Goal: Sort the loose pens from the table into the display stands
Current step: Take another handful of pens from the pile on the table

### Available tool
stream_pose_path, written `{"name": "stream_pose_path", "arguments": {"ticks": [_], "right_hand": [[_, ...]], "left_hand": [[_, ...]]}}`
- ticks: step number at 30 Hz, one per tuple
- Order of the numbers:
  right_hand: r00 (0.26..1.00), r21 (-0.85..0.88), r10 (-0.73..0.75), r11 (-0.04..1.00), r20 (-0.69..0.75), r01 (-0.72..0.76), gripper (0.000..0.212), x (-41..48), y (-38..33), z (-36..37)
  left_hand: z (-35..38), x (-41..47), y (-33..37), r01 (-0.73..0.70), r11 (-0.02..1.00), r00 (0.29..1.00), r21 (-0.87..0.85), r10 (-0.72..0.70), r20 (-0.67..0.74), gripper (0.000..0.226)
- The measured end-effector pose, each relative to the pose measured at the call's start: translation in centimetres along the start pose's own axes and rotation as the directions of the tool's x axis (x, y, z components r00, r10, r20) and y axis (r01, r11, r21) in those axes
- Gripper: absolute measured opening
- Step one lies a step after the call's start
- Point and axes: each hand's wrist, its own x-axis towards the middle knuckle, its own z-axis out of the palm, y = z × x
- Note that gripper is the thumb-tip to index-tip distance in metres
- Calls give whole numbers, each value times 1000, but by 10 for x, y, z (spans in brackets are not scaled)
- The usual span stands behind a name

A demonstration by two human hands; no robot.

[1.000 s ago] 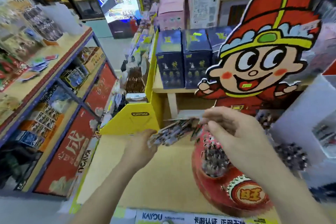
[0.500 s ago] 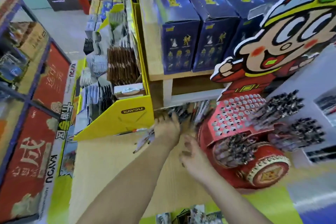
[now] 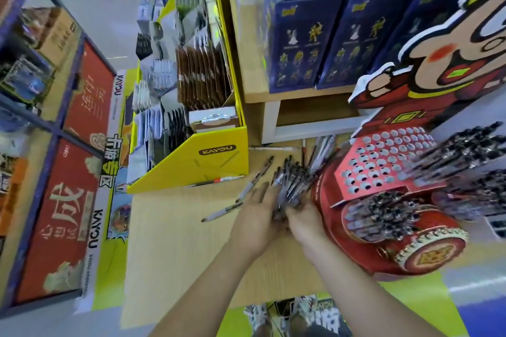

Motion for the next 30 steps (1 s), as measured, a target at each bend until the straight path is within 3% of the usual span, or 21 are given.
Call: {"name": "stream_pose_path", "arguments": {"ticks": [3, 5, 7, 9, 12, 16, 20, 24, 27, 30], "right_hand": [[997, -215, -26, 977, -67, 11, 29, 8, -2, 8], [997, -340, -25, 941, -78, -4, 39, 11, -5, 11], [997, -407, -32, 914, -66, 3, 45, 16, -6, 12], [998, -446, -30, 895, -47, 6, 45, 21, -7, 13], [1000, -469, -3, 883, 8, 7, 27, 26, -10, 11], [991, -538, 66, 843, 116, 6, 18, 21, -12, 10], [998, -671, 1, 740, 63, 42, 27, 12, -5, 13], [999, -717, -38, 696, 7, 32, 33, 6, 1, 12], [1000, -622, 4, 783, -26, -20, 28, 5, 10, 7], [997, -472, 68, 879, -24, -72, 21, 4, 20, 1]], "left_hand": [[-14, -30, -20, 76, 992, 988, 97, -62, -145, 80], [-13, -44, -34, 154, 966, 986, 207, -137, -94, 85], [-7, -52, -41, 184, 955, 982, 233, -189, 0, 74], [0, -55, -41, 186, 956, 981, 226, -194, 14, 56], [4, -58, -33, 226, 943, 973, 245, -231, -11, 33], [-4, -62, -35, 293, 897, 945, 332, -324, 41, 24], [-20, -75, -44, 306, 853, 908, 422, -395, 140, 16], [-32, -96, -61, 303, 902, 895, 307, -380, 234, 6], [-41, -115, -66, 342, 939, 875, 37, -332, 352, 8], [-45, -125, -59, 446, 870, 850, -212, -337, 405, 12]]}}
